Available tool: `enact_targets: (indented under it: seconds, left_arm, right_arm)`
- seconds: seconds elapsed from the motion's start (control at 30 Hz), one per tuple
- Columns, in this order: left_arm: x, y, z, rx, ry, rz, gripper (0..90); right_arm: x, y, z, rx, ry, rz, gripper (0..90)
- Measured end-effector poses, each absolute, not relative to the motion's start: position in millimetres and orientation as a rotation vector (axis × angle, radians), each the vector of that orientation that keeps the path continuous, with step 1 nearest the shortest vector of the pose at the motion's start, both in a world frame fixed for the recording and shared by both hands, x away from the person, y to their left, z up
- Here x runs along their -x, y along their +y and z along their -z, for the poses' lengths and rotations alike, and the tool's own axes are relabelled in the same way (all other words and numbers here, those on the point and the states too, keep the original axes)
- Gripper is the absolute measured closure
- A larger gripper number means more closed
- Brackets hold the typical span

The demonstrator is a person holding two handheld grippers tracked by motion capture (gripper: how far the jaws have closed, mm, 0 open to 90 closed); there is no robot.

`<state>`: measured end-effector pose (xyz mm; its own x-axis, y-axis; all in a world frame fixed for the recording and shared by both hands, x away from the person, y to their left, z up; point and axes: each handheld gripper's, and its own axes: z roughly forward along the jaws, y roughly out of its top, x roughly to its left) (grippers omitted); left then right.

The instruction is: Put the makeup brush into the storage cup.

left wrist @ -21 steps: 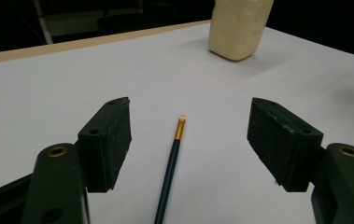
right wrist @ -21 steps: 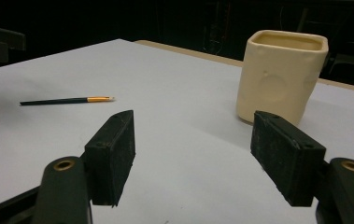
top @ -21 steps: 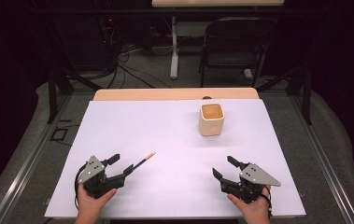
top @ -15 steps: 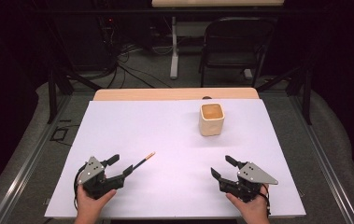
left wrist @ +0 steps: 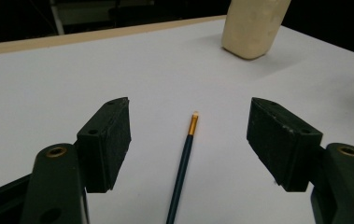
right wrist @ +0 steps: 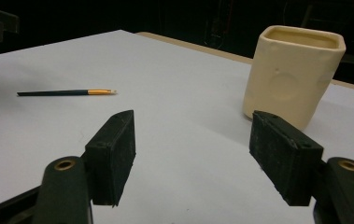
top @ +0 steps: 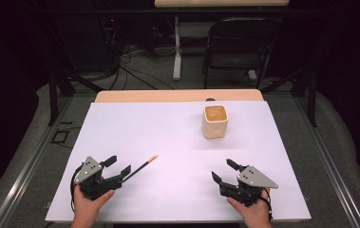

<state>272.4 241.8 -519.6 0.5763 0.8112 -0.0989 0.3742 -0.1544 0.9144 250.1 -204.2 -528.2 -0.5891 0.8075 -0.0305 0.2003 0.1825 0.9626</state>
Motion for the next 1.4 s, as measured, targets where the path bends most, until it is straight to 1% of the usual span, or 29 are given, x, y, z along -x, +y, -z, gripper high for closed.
enact_targets:
  seconds: [0.07, 0.43, 0.97, 1.17, 1.4]
  left_arm:
    - [-271.5, 242.3, 518.1, -1.776, 1.006, -0.529, 32.0]
    - [-269.2, 241.4, 510.6, -1.834, 1.028, -0.563, 31.8]
    - [-280.6, 242.6, 505.3, -1.903, 1.107, -0.449, 33.5]
    - [-287.4, 244.1, 501.9, -1.981, 1.133, -0.410, 33.7]
    - [-295.0, 248.2, 499.3, -2.010, 1.175, -0.369, 33.8]
  right_arm:
    - [-250.1, -204.3, 527.7, -0.945, 1.906, -1.435, 31.2]
    - [-251.3, -209.2, 527.6, -0.960, 1.918, -1.463, 31.3]
    - [-257.3, -205.8, 527.7, -0.963, 1.933, -1.471, 31.3]
    - [-258.6, -203.5, 527.9, -0.954, 1.944, -1.472, 31.3]
    - [-258.7, -203.0, 528.9, -0.963, 1.949, -1.475, 31.3]
